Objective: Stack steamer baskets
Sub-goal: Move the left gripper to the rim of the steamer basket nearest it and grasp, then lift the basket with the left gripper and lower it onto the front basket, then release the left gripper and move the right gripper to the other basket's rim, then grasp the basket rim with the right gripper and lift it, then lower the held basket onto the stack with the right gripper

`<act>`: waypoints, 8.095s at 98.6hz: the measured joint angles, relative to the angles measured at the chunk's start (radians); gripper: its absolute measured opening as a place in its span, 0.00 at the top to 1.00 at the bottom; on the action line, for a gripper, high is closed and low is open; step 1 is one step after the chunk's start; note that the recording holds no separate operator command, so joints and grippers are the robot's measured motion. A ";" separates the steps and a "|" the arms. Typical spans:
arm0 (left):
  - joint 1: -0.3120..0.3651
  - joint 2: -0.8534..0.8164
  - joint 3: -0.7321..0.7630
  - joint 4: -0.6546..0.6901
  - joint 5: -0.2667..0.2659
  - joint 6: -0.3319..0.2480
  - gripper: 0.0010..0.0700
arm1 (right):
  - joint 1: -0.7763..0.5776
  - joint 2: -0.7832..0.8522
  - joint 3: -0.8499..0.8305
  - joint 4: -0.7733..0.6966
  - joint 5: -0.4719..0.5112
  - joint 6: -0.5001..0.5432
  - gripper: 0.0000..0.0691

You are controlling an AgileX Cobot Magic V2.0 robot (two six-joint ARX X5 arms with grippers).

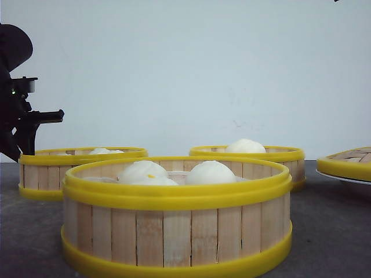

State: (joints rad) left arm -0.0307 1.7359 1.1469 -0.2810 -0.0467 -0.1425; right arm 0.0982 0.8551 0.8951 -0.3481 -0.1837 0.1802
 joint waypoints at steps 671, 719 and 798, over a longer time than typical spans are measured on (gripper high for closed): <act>-0.468 -1.400 -0.370 -0.460 0.172 0.001 0.67 | 0.204 0.674 0.922 -0.722 -0.015 -0.151 0.96; -0.468 -1.400 -0.370 -0.460 0.185 0.005 0.67 | 0.414 0.673 0.778 -0.740 0.009 -0.185 0.96; -0.468 -1.400 -0.370 -0.464 0.203 0.011 0.67 | 0.467 0.700 0.571 -0.582 0.020 -0.176 0.96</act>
State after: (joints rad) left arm -0.4988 0.3363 0.7773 -0.7452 0.1562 -0.1314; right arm 0.5648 1.5555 1.4666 -0.9302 -0.1638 0.0040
